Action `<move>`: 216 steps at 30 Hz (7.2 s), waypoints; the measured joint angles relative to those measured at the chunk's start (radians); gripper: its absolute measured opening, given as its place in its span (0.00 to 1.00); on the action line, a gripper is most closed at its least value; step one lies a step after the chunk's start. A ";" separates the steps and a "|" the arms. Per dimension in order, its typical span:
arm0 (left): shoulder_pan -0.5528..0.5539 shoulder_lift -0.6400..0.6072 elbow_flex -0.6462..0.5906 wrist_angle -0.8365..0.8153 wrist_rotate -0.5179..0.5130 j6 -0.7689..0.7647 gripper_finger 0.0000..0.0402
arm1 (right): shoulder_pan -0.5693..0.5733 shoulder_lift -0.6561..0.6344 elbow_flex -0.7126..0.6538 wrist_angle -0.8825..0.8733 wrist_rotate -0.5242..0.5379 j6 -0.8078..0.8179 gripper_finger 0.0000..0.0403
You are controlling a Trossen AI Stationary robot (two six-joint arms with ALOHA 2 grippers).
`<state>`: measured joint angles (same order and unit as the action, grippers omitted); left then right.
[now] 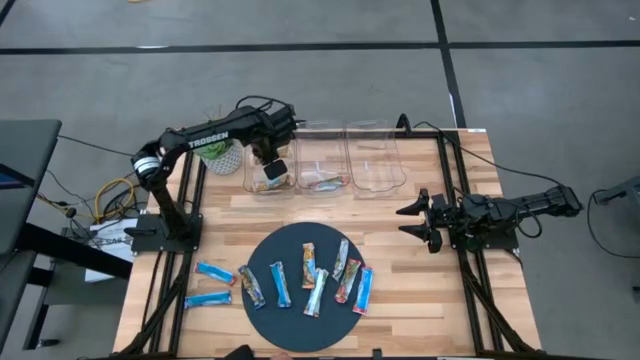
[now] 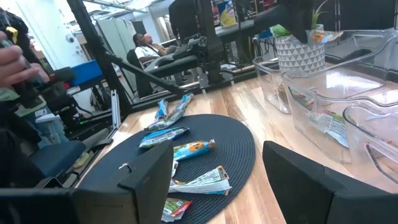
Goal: Pick and place Granola Bars by type
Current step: Put the orange bar into the left transparent bin
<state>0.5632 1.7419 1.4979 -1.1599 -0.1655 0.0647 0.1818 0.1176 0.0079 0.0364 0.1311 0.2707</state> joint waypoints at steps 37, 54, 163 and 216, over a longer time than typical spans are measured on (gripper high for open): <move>0.035 0.028 -0.321 0.325 0.159 0.041 0.36 | 0.000 0.000 0.000 0.000 0.000 0.000 0.60; 0.035 -0.024 -0.267 0.320 0.131 0.072 0.40 | 0.000 0.000 0.000 0.000 0.000 0.000 0.60; -0.838 0.165 -0.260 0.664 0.070 0.887 0.56 | 0.000 0.000 0.000 -0.001 0.000 0.000 0.60; -0.827 0.119 -0.260 0.780 0.018 0.598 0.08 | 0.000 0.000 0.000 -0.001 0.000 0.000 0.60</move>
<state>-0.2638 1.8605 1.2377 -0.3794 -0.1478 0.6631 0.1816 0.1173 0.0080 0.0357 0.1310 0.2709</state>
